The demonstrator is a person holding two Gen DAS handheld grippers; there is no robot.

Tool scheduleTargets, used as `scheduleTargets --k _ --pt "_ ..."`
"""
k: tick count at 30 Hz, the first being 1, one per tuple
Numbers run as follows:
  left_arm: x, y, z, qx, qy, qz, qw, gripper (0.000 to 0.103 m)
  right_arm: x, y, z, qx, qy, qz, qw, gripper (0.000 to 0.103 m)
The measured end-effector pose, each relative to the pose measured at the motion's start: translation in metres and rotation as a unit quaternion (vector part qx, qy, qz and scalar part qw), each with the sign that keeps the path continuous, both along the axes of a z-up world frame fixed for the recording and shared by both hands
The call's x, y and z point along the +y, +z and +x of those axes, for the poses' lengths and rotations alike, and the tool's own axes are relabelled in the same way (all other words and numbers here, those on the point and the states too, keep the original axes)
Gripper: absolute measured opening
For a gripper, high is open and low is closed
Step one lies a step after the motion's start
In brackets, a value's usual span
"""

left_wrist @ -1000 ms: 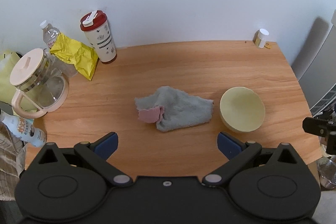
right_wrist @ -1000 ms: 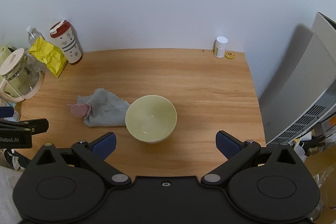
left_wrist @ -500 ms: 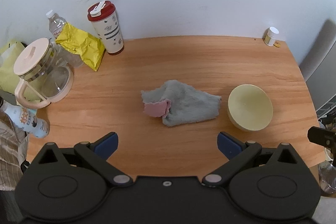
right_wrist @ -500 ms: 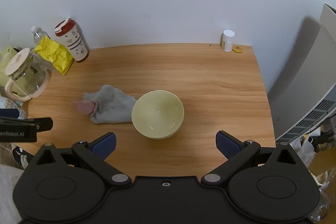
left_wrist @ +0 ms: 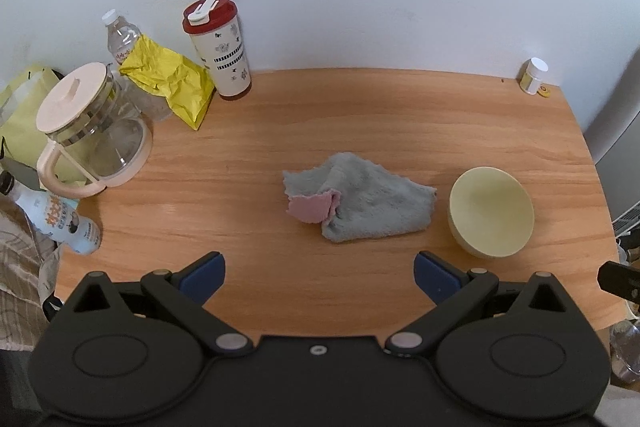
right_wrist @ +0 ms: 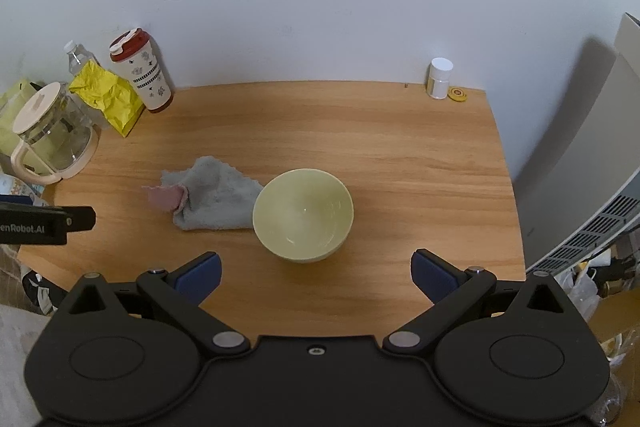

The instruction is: Clean bowl

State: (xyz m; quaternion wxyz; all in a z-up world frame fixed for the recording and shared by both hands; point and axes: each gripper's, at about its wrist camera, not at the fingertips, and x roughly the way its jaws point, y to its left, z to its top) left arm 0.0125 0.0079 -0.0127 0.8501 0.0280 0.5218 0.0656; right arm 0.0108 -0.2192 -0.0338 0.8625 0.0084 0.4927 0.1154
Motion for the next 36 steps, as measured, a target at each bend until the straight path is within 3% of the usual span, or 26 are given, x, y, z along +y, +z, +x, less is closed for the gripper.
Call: scheduleTargets --k 4,9,20,36 --pt "-0.007 -0.003 0.001 0.003 -0.013 0.004 0.9999 0.103 -0.005 -0.001 0.001 0.003 -0.001 0.008 1.0 0.103" --pt "-0.017 0.002 0.005 -0.023 -0.023 0.02 0.9993 0.103 -0.01 -0.002 0.0 0.004 -0.007 0.013 1.0 0.103" --pt "-0.014 0.001 0.016 -0.027 0.0 0.002 0.9996 0.103 -0.024 -0.005 0.002 0.0 -0.016 0.014 1.0 0.103" --pt "-0.025 -0.013 0.022 -0.052 0.001 0.008 0.9986 0.103 -0.041 -0.016 0.016 -0.085 0.031 0.068 0.994 0.102"
